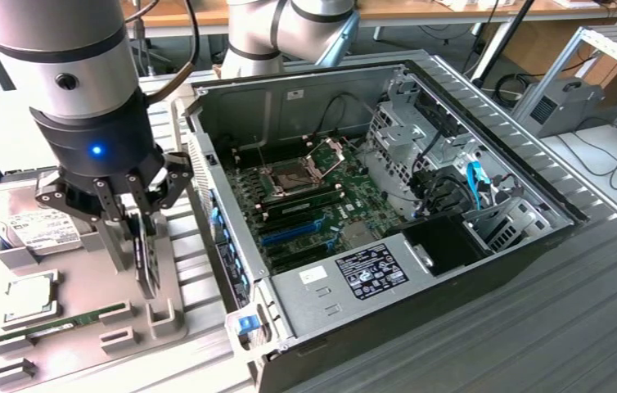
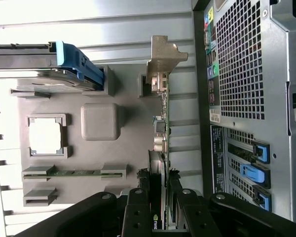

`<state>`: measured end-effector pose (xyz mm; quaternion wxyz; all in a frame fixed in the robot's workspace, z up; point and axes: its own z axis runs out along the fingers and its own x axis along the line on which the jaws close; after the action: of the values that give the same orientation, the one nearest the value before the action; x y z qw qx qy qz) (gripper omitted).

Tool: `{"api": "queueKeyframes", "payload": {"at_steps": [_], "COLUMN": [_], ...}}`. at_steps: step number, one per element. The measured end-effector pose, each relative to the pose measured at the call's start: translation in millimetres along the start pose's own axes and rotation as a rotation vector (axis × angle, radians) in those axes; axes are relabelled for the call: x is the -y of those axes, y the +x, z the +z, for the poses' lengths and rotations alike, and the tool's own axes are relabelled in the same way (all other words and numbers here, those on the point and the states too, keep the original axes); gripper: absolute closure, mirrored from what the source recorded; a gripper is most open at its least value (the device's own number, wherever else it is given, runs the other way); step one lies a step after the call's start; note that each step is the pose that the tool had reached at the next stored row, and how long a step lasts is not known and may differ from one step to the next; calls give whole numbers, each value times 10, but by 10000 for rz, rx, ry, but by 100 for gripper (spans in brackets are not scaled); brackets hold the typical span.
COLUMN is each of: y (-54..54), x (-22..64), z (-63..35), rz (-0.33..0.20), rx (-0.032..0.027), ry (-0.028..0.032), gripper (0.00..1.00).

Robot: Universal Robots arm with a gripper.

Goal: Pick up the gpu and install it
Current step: 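Pick up the gpu and move the gpu toward the slot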

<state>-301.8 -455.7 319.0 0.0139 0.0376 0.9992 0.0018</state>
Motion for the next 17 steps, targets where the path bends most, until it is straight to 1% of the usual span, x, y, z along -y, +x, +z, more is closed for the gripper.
{"api": "queueKeyframes", "payload": {"at_steps": [17], "y": [-3], "x": [-1], "z": [-113], "rz": [0], "rx": [0], "ry": [-1], "gripper": [74]}}
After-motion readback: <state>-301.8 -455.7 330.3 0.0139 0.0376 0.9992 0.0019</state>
